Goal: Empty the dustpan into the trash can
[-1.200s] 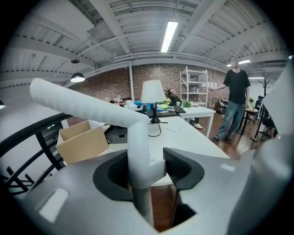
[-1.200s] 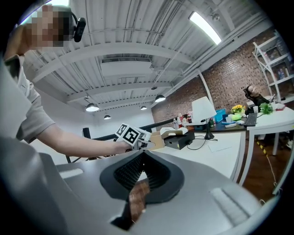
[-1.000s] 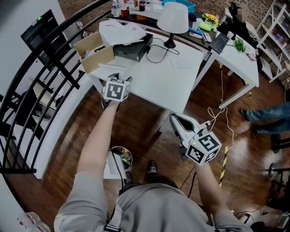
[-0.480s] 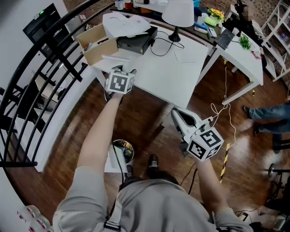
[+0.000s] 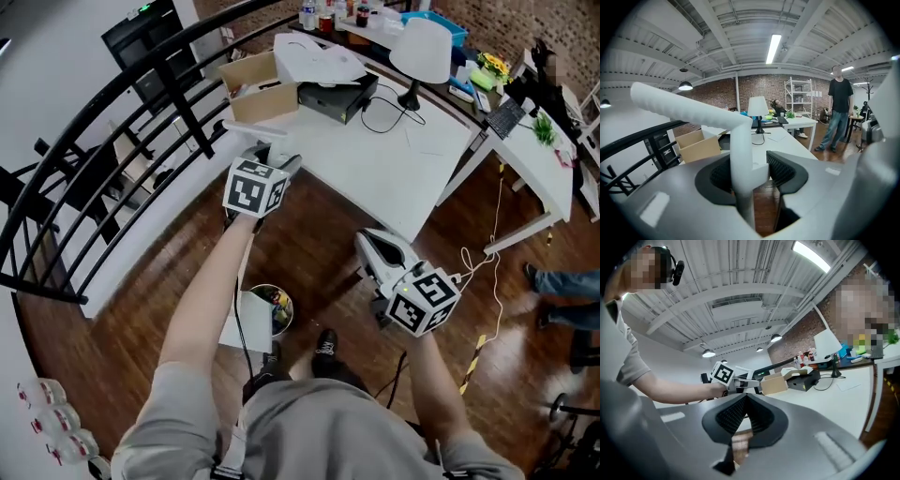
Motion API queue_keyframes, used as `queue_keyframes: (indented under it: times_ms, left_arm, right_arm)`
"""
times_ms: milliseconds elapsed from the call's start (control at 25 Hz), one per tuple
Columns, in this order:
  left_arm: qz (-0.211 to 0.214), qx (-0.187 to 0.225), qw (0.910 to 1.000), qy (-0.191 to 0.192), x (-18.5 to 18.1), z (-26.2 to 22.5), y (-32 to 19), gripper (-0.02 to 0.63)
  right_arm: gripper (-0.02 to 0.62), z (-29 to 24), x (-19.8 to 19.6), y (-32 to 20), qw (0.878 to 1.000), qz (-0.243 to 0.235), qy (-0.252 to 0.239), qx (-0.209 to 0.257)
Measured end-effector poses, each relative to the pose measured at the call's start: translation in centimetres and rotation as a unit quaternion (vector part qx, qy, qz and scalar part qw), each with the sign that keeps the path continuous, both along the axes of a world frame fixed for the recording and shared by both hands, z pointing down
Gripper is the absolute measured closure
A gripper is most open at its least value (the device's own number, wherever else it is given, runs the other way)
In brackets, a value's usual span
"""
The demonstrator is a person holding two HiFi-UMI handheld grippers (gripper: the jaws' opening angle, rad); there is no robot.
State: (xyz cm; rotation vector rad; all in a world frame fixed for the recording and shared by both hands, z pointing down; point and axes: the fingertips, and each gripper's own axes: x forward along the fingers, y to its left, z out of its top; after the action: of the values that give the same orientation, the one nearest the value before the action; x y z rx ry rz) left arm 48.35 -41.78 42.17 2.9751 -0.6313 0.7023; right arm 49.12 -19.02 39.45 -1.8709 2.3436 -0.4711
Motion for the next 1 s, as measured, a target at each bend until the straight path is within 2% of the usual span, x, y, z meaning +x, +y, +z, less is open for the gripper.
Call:
queue_keyframes:
  times_ms: [120,320,680,1000]
  left_arm:
    - [-0.006,0.011,0.9995,0.03,-4.3,-2.4,1.0,0.403]
    - [-0.021,0.017,0.9968,0.075,-13.4,-5.6,3.2,0.403]
    - [-0.038,0.022,0.9862,0.16,-32.4,-9.7,6.5,0.405]
    - [-0.065,0.032,0.978,0.195,-43.7,-12.2,10.0,0.408]
  right_arm:
    - [0.595,-0.6,-2.9,-0.7,0.999,-0.031,0.006,0.01]
    - [0.595,-1.4,-9.8,-0.5,0.998,-0.064,0.013,0.018]
    - [0.595,-2.2,-24.4,1.6,0.997,-0.064,0.02,0.028]
    - [0.595,-3.7,-33.2,2.7,0.995,-0.08,0.032,0.044]
